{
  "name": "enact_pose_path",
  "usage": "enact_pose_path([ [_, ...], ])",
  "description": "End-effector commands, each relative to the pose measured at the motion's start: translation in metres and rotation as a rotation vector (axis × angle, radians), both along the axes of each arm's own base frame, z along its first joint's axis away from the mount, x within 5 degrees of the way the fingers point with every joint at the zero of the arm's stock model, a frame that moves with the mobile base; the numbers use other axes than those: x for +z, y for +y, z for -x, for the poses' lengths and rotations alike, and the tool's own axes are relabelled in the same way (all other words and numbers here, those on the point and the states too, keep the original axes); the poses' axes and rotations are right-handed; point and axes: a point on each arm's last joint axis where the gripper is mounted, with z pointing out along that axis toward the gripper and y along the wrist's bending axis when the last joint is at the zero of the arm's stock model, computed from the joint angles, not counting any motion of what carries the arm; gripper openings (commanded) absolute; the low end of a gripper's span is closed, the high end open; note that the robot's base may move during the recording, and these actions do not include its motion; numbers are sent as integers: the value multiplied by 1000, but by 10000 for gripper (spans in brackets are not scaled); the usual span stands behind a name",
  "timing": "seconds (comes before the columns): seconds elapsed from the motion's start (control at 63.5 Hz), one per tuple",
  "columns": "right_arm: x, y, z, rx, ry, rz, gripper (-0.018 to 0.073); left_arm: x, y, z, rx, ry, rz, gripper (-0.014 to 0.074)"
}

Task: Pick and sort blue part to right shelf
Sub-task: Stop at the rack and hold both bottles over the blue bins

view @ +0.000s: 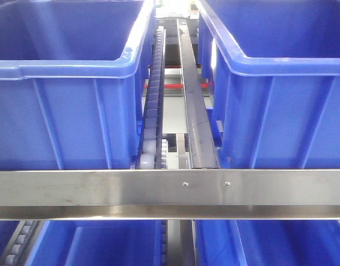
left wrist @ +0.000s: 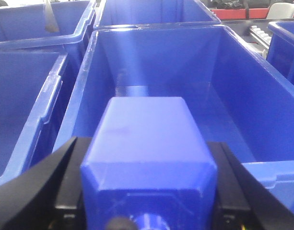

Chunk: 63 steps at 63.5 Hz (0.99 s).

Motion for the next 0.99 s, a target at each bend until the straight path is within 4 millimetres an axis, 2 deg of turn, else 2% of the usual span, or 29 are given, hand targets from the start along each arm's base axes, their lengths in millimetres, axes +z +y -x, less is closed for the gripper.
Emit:
enact_pose_path([
  [0.0, 29, 0, -2, -6, -138, 3, 422, 26, 2, -5, 25, -123, 22, 388],
  [0.11, 41, 0, -13, -6, -127, 4, 422, 42, 2, -18, 25, -115, 21, 388],
  [0.299, 60, 4, -56, -6, -59, 10, 422, 61, -6, -63, -16, -33, 18, 388],
  [0.425, 68, 7, -89, -6, -19, 13, 422, 65, -25, -97, -97, -11, 18, 388],
  [0.583, 67, 10, -126, -7, 2, 15, 422, 53, -49, -134, -155, -22, -7, 388],
  [0.709, 58, 12, -150, -8, 19, 17, 422, 33, -60, -157, -167, 29, -19, 388],
  [0.819, 46, 13, -164, -8, 51, 20, 422, 23, -63, -168, -160, 44, -23, 389],
  [0.977, 39, 14, -170, -8, 79, 23, 432, 19, -64, -173, -158, 54, -26, 389],
])
